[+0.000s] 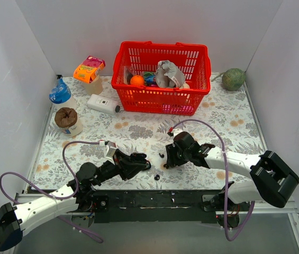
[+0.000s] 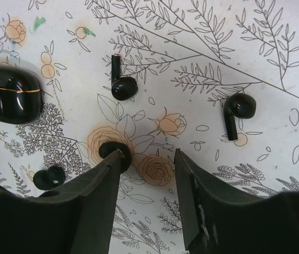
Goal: Insert the wireless bluetooth earbuds into the charging case
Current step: Pick up the earbud from the center of the board.
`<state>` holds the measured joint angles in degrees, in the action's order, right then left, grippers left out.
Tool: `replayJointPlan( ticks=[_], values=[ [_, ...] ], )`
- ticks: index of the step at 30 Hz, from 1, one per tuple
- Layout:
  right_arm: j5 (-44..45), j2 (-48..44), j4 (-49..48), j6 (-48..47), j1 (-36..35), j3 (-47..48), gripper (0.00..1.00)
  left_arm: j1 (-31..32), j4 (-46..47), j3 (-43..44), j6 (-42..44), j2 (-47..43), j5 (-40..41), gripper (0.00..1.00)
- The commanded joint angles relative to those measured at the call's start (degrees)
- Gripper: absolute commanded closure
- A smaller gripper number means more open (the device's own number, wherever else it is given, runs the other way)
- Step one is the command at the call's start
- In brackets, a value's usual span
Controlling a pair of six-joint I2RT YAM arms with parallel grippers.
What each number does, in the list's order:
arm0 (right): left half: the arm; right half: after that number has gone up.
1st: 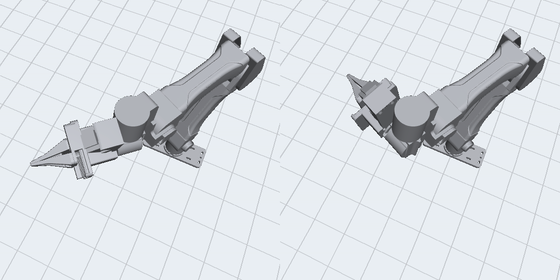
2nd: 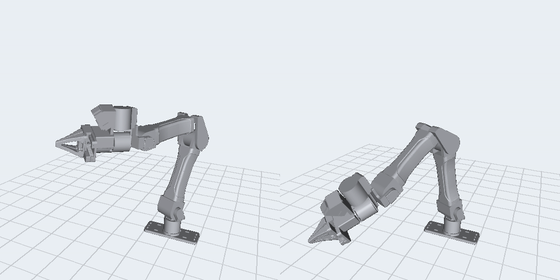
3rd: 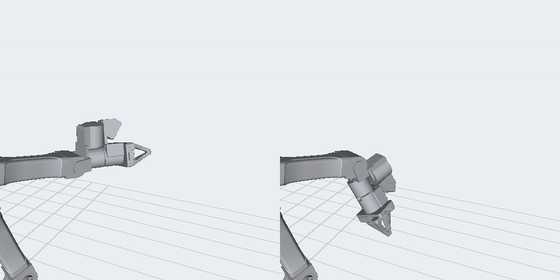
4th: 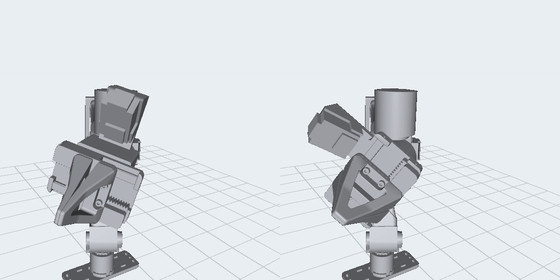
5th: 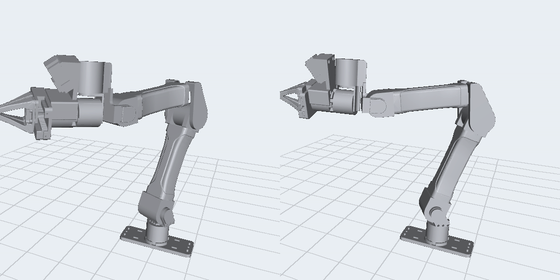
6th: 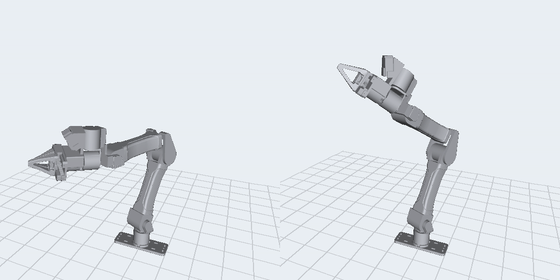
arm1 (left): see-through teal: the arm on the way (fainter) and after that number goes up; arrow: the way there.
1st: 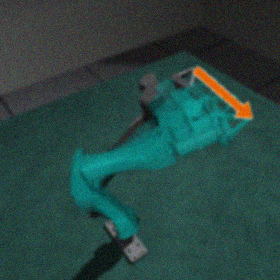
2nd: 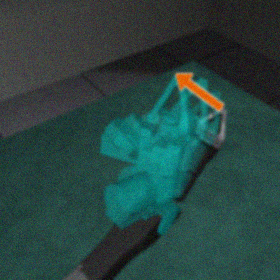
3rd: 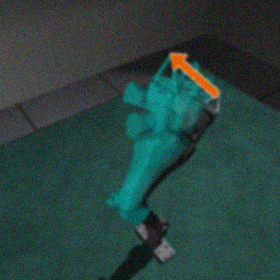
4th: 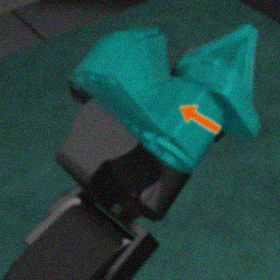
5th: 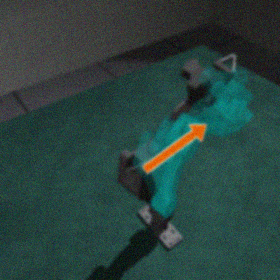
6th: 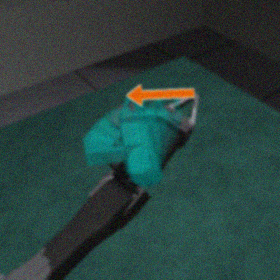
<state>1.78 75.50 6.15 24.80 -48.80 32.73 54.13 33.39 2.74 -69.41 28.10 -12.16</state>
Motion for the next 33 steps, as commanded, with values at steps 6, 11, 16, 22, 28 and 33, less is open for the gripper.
replayJointPlan(
  ticks=[6,11,16,22,28,33],
  values=[
    [-4.15,0.87,-1.41,-0.54,-0.69,0.32,0.48,0.19,0.98,0.33,-0.20,0.11,0.48,1.00],
    [-4.68,0.61,-1.58,-0.36,-1.39,-0.74,0.47,0.28,1.59,0.33,-0.55,0.73,0.39,1.00],
    [-5.21,0.70,-2.11,-0.28,-1.57,-1.61,0.51,0.36,1.86,0.25,-0.55,1.26,0.21,1.00],
    [-6.26,1.93,-3.16,-0.28,-1.74,-1.09,0.61,0.36,2.21,-0.02,-0.90,1.61,0.12,1.00],
    [-6.97,2.72,-3.43,-0.63,-1.74,-0.47,0.81,0.63,1.86,-0.37,-0.99,1.08,0.12,1.00],
    [-5.57,-2.45,-2.03,-0.89,-1.74,0.40,0.99,0.63,1.51,-0.19,-0.73,0.21,0.04,1.00]
  ],
)
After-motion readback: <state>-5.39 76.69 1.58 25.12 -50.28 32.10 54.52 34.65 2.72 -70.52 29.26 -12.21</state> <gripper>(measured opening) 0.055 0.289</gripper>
